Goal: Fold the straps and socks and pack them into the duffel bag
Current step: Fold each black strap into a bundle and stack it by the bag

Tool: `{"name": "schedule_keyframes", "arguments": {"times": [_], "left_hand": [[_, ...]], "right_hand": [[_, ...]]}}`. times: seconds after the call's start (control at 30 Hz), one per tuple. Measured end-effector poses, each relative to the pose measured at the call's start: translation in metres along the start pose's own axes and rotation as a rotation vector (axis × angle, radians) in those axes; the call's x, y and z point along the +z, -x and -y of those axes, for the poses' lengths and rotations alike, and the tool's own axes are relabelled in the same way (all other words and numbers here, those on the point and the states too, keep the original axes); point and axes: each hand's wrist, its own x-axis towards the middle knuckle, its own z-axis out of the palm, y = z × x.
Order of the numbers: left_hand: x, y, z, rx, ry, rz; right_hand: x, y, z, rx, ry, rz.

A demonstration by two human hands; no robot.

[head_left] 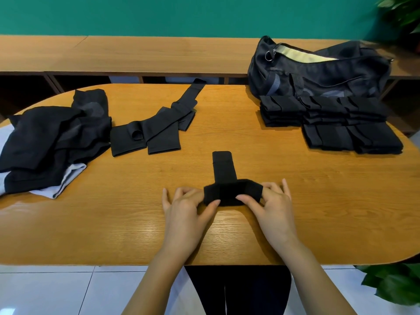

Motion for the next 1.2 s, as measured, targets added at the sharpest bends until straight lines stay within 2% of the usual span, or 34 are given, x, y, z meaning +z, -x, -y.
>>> {"name": "schedule_keyframes", "arguments": {"times": [0.3,0.4,0.5,0.6,0.77,1.2], "left_hand": [[0.005,-0.011,-0.004,-0.161,-0.135,-0.083],[0.006,-0.011,0.000,-0.122,-0.203,-0.111],[0.008,-0.012,0.002,0.022,-0.173,-0.088],[0.009,-0.010,0.004,0.143,-0.113,-0.023],[0.004,0.000,0.011,0.126,-0.031,0.092],[0.008,0.009,0.010,0.143,-0.028,0.038]], "right_hand": [[-0.002,-0.007,0.004,0.063,0.053,0.004],[-0.002,-0.008,0.005,0.078,0.098,0.010],[-0.001,-0.008,0.003,-0.097,0.141,0.002],[0.000,-0.005,0.001,-0.252,0.127,0.095],[-0.002,0.005,-0.005,-0.251,0.118,0.166],[-0.002,0.014,-0.006,-0.237,0.087,0.177]]}}
